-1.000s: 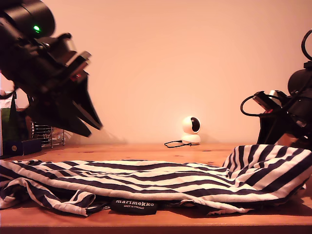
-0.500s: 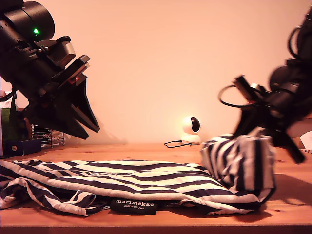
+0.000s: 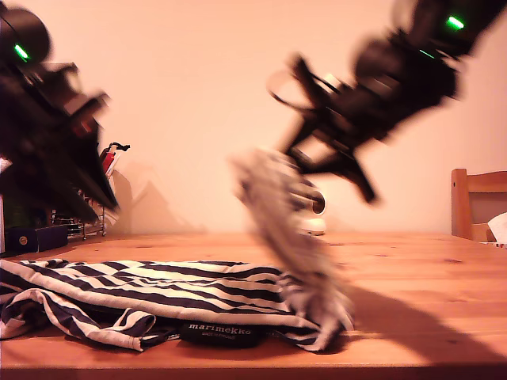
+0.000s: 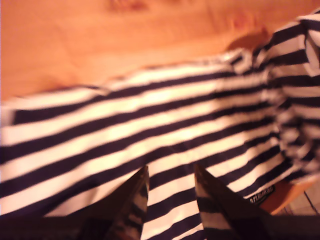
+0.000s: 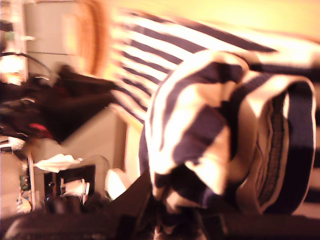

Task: Fold the t-shirt in front of you. After folding it, place it to the right side.

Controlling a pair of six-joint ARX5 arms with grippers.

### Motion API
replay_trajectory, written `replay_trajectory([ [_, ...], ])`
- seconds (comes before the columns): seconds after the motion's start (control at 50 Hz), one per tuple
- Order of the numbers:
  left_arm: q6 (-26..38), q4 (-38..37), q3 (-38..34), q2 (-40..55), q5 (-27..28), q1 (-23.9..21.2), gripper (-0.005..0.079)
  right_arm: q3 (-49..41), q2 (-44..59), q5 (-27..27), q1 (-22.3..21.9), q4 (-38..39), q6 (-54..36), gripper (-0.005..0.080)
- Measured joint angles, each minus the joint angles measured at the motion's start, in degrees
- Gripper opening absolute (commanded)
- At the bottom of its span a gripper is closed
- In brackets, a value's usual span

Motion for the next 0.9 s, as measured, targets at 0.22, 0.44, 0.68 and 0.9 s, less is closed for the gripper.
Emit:
replay_trajectory([
  [0.22, 0.02, -1.4, 0.46, -12.17, -1.07, 4.26, 0.0251, 2.62, 0.0, 3.89, 5.01, 8.66, 8.02, -0.0011],
  [0.44, 0.85, -5.16, 1.03, -15.89, -2.95, 6.78, 0.0251, 8.39, 2.69, 6.43, 8.52, 12.17, 10.58, -0.0011],
  [0.68, 0.87, -5.68, 1.03, -15.89, -2.99, 7.58, 0.0251, 16.35, 12.28, 6.8, 12.83, 13.84, 12.87, -0.0011],
  [0.9, 0.87, -6.12, 1.03, -16.81, -2.99, 9.05, 0.0251, 23.54, 20.2, 6.82, 16.24, 13.53, 14.1, -0.0011],
])
